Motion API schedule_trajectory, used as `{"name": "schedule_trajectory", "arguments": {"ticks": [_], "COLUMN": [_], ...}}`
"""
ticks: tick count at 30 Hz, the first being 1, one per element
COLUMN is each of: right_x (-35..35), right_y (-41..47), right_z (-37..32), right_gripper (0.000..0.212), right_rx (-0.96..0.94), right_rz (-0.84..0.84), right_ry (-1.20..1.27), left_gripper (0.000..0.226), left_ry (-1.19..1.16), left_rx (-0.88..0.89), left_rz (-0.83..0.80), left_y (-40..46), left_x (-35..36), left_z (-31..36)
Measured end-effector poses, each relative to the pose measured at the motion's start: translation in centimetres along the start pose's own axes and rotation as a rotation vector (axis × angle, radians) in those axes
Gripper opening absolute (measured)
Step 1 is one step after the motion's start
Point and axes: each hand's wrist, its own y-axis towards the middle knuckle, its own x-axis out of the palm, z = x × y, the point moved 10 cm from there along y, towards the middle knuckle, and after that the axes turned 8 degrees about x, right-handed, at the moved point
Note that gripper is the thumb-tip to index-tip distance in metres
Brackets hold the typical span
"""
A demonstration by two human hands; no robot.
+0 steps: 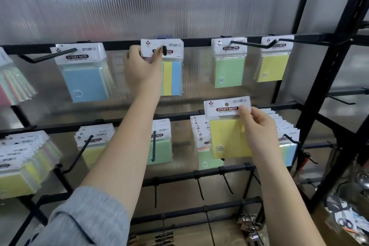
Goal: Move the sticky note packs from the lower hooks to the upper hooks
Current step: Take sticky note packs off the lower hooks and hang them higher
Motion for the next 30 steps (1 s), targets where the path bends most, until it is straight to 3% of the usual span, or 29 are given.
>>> {"name": "schedule_trajectory", "arguments": {"ticks": [8, 13, 19, 25, 30], "right_x": [-0.4, -1.2, -2.6, -5.2, -7.4], "right_y": [-1.4, -2.9, -4.1, -2.7, 0.6], "right_z": [0.3, 1.3, 1.3, 0.8, 0.5], "right_gripper": [0.042, 0.048, 0.045, 0.04, 0.032], "right_rx": [0.032, 0.05, 0.008, 0.003, -0.028], "right_rz": [0.074, 0.187, 0.272, 0.27, 0.187], "right_ry": [0.007, -0.003, 0.0, 0.012, 0.04], "left_gripper": [0.036, 0.034, 0.025, 0.019, 0.018], "left_ry": [0.06, 0.063, 0.241, 0.456, 0.431], "left_rx": [0.02, -0.135, -0.119, 0.077, -0.003], "left_rz": [-0.149, -0.408, -0.756, -0.719, -0.707], "left_y": [-4.4, -8.7, -12.0, -12.2, -13.9], "left_x": [-0.2, 0.9, 3.5, 4.6, 6.6], "left_z": [-3.0, -8.5, -11.0, -8.3, -7.1]}}
